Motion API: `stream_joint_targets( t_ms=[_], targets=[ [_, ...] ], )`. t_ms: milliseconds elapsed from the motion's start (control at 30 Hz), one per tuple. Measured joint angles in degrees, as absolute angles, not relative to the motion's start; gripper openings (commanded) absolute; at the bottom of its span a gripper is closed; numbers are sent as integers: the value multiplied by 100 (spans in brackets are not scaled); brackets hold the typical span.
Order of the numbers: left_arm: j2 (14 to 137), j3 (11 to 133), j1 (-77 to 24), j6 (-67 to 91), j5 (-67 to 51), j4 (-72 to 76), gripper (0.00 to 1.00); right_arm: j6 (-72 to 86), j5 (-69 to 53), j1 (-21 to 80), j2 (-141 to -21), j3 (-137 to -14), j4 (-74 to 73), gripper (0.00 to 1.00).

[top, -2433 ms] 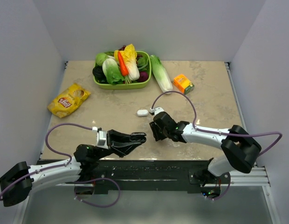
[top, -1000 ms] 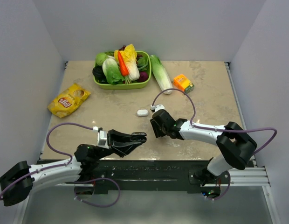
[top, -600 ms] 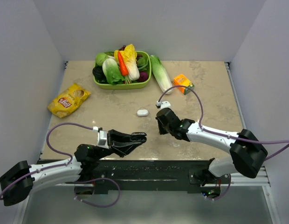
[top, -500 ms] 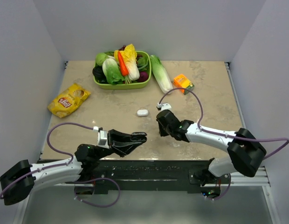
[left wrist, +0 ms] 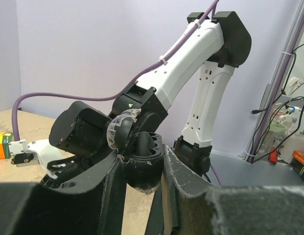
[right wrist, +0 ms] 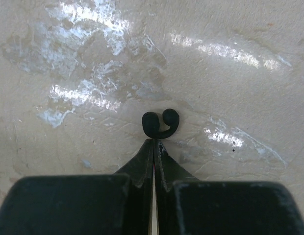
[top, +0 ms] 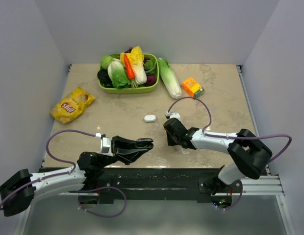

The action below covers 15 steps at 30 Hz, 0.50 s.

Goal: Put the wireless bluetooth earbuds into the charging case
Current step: Pick up the earbud from the center of the board.

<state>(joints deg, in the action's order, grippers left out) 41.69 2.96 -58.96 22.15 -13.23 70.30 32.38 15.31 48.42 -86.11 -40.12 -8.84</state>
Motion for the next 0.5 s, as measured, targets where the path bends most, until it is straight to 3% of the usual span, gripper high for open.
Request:
stream_joint_targets(
  t_ms=[500],
  targets=[
    [4165, 296, -5896, 2213, -1323, 7008, 0, 3188, 1507, 4543, -9188, -4460, -482, 0]
  ],
)
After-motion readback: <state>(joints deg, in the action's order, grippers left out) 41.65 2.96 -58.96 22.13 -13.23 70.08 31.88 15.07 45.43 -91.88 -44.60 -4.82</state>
